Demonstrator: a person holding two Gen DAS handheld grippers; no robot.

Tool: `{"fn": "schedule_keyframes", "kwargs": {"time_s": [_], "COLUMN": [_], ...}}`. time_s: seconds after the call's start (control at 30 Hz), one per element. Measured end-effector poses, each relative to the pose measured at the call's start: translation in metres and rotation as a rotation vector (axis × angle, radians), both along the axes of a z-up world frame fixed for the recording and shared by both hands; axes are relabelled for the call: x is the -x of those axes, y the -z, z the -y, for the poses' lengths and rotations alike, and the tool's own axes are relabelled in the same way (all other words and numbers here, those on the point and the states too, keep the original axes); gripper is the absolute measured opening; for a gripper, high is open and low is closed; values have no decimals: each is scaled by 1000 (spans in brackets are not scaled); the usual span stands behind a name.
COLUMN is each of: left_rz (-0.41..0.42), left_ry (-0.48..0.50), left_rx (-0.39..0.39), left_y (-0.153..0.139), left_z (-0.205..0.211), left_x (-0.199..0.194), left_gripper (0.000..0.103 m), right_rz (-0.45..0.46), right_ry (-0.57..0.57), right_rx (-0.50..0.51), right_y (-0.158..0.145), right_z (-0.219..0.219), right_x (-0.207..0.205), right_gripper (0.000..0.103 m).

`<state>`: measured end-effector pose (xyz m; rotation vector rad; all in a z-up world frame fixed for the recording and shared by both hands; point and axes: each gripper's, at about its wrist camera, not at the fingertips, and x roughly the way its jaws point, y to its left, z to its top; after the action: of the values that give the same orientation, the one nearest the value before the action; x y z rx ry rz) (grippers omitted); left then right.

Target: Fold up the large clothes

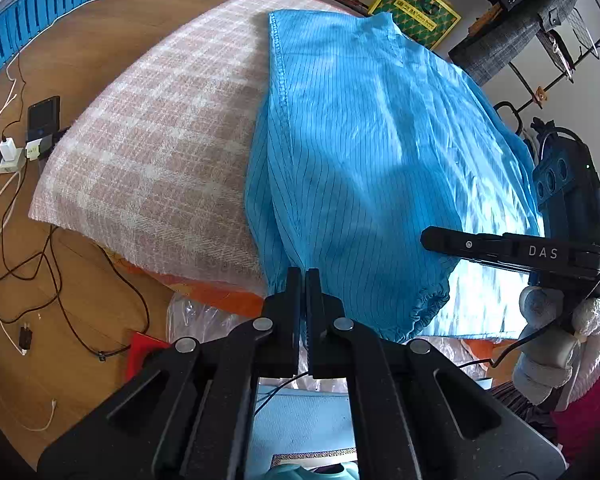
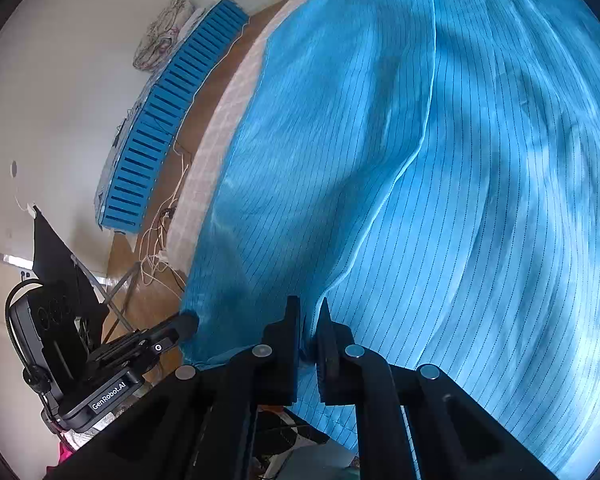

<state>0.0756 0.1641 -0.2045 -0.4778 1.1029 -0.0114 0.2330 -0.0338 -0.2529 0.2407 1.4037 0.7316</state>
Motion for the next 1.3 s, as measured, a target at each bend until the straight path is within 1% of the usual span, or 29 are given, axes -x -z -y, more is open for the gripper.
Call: {"fn": "schedule_keyframes", "kwargs": {"time_s": [0.13, 0.2, 0.23, 0.27, 0.3, 0.33, 0.37, 0.4, 0.47, 0.5, 0.57, 0.63, 0.67, 0.77, 0.8, 0.9, 1.0, 1.03, 1.13, 1.17, 1.2, 1.23, 1.27, 1.3], "left_rz": [-7, -8, -10, -3, 5, 11, 15, 13, 3, -4, -18, -39, -44, -60, -64, -69, -65, -66, -56, -51, -54, -62, -59, -46], "left_ry": [-17, -44, -56, -69, -84, -101, -115, -127, -140, -144, -151, -173, -187, -208, -211, -226, -228, -221, -202, -194, -183, -170, -162, -156], "left_rx": [-26, -12, 0, 14, 28, 41, 59, 83, 129, 140, 172, 214, 237, 305, 317, 342, 374, 383, 401, 407, 423, 439, 435, 401], "left_y": [2, 1, 1, -1, -3, -4, -5, -4, -1, 1, 7, 15, 20, 30, 33, 38, 40, 41, 45, 45, 47, 50, 49, 46], "left_z": [-4, -10, -14, -18, -23, -27, -32, -36, -43, -45, -49, -53, -56, -61, -61, -64, -68, -69, -71, -71, -70, -67, -63, -59], "left_x": [-2, -2, -2, -2, -3, -4, -6, -8, -15, -18, -25, -32, -34, -44, -47, -56, -70, -76, -89, -91, -94, -97, -99, -100], "left_gripper": [0, 1, 4, 17, 36, 44, 50, 50, 50, 50, 50, 50, 50, 50, 50, 50, 50, 50, 50, 43, 18, 7, 5, 3], "right_rz": [4, 21, 32, 42, 48, 48, 45, 41, 60, 92, 191, 273, 286, 273, 277, 275, 222, 208, 206, 209, 211, 213, 214, 212], "right_ry": [-26, -39, -44, -47, -49, -52, -52, -55, -70, -73, -68, -56, -53, -70, -83, -107, -108, -107, -113, -116, -117, -116, -114, -112], "right_rx": [-3, 6, 21, 37, 49, 59, 76, 91, 100, 114, 135, 118, 95, 61, 69, 120, 132, 134, 129, 129, 128, 127, 124, 122], "right_y": [3, 1, 0, -1, -1, -1, -2, -3, -10, -18, -36, -52, -57, -54, -50, -32, -14, -10, -9, -9, -9, -8, -8, -8], "right_z": [-6, -9, -9, -11, -12, -12, -11, -9, 2, 6, 17, 26, 28, 24, 21, 12, 8, 7, 7, 7, 7, 7, 7, 7], "right_x": [6, 9, 10, 10, 10, 10, 11, 11, 13, 16, 22, 23, 21, 13, 10, 6, 2, 2, 1, 1, 2, 2, 3, 3], "right_gripper": [3, 3, 3, 3, 4, 7, 11, 19, 28, 28, 28, 28, 28, 26, 26, 26, 25, 25, 25, 25, 24, 24, 23, 23]}}
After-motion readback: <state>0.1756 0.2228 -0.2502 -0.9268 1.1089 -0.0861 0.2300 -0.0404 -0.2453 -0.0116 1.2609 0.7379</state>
